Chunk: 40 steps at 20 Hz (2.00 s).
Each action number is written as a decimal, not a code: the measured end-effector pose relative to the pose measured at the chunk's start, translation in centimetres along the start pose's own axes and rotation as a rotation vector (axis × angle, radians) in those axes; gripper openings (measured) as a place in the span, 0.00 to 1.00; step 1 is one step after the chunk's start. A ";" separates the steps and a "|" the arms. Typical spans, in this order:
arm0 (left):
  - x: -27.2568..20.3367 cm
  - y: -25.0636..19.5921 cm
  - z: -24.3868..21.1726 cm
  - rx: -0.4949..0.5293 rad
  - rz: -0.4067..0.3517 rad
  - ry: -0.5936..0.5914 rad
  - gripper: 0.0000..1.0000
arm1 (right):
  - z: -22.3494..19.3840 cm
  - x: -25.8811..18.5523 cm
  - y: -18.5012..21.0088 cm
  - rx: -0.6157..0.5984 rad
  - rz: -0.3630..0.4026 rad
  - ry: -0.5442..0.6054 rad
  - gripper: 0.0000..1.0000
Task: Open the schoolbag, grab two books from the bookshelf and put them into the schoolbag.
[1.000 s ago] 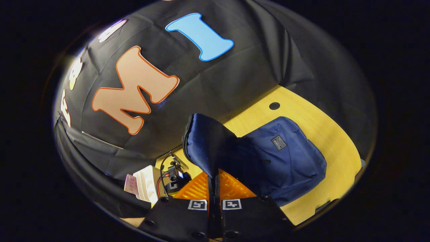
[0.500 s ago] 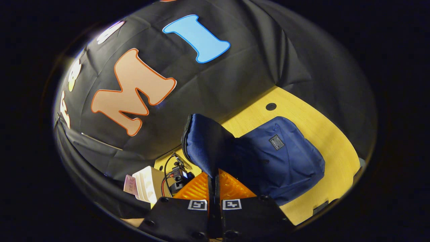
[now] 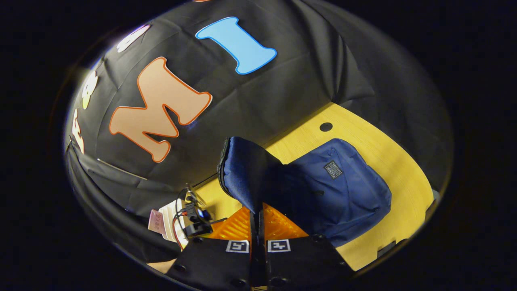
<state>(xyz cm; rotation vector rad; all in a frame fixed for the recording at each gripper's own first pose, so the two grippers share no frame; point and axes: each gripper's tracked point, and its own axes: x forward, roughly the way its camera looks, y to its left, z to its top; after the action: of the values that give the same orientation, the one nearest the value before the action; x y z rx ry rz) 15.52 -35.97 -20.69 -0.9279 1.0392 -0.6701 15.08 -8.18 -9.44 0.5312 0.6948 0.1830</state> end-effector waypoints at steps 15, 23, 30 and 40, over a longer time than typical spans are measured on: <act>-17.0 -5.4 6.6 0.548 0.126 -0.338 0.77 | -1.2 -0.5 0.5 -0.029 -0.015 -0.017 0.03; -28.7 -6.0 10.2 0.805 0.307 -0.579 0.81 | -2.3 0.7 1.4 -0.033 -0.013 -0.023 0.03; -36.7 -5.3 12.2 0.949 0.477 -0.729 0.90 | -2.4 0.8 1.4 -0.037 -0.016 -0.025 0.03; -48.7 4.0 15.0 0.885 0.738 -0.649 0.95 | -2.7 1.1 1.4 -0.032 -0.006 -0.027 0.03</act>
<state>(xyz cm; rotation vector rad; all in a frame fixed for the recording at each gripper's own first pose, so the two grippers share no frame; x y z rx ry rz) 11.27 10.86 -0.72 0.0661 0.3504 -0.1211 14.18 -5.58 -11.04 0.5001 0.6665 0.1807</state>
